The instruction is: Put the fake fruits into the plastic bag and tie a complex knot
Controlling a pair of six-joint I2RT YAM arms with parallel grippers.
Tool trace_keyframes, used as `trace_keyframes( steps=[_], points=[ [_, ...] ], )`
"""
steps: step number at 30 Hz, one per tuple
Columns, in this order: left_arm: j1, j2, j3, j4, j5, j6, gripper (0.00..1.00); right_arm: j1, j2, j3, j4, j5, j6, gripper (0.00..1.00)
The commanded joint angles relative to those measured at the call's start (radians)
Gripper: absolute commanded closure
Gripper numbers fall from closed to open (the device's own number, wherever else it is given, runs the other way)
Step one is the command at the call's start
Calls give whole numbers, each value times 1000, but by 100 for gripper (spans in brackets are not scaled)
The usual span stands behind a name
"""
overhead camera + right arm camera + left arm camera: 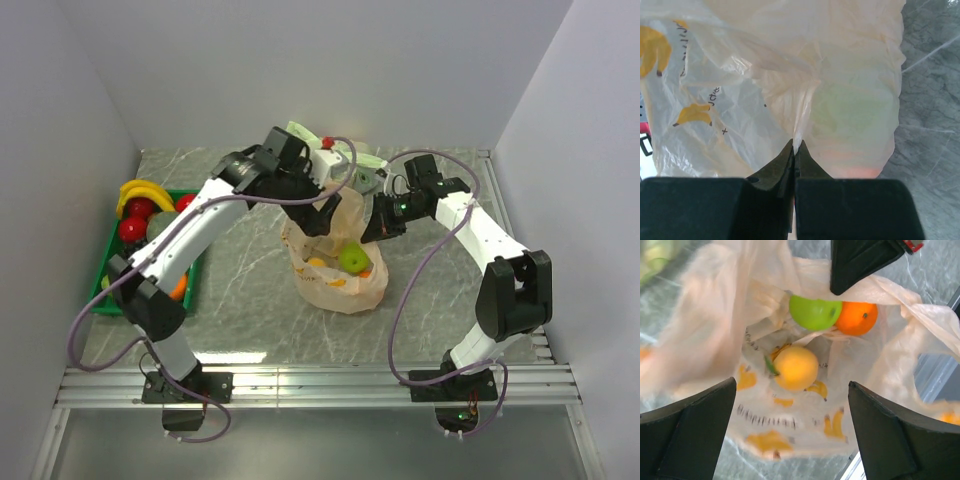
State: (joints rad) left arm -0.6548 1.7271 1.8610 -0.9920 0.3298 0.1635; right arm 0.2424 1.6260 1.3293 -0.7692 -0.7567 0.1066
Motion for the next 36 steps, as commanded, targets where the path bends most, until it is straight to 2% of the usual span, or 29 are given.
trace_keyframes(
  steps=[1,4,5,7,8,9,10,11,13,14,17,20,22,27,36],
  points=[
    [62,-156,-2,-4,-22,-39,1,-9,-26,36,2,-10,-10,100],
    [235,-273,-98,-14,-3,-41,3,-15,-23,33,2,-4,-13,100],
    [359,-317,-123,-43,20,-38,5,-15,-22,34,-2,-7,-13,100],
    [484,-357,-207,-75,18,25,9,-15,-17,34,-1,-7,-15,100],
    [601,-397,-239,-109,8,53,10,-15,-17,36,-2,-9,-13,100],
    [653,-412,-308,-123,-3,114,11,-15,-15,39,-4,-4,-16,100],
    [731,-428,-342,-140,0,146,10,-15,-15,41,-7,-3,-16,100],
    [861,-446,-376,-164,5,177,7,-15,-14,44,-7,-1,-16,100],
    [986,-452,-466,-180,11,263,5,-14,-14,44,-5,-3,-15,100],
    [1105,-451,-494,-177,15,286,4,-17,-12,44,-2,-9,-12,100],
    [1265,-407,-569,-160,35,329,3,-15,-5,48,-2,-13,-7,100],
    [1334,-345,-602,-102,49,318,2,-15,5,60,-11,-26,-4,100],
    [1344,-313,-608,-61,64,315,1,-15,12,74,-22,-35,-7,100],
    [1339,-262,-637,10,141,317,1,-15,15,100,-47,-12,-27,100],
    [1282,-179,-698,184,83,334,1,-15,23,100,-58,-1,-28,100]
  ],
)
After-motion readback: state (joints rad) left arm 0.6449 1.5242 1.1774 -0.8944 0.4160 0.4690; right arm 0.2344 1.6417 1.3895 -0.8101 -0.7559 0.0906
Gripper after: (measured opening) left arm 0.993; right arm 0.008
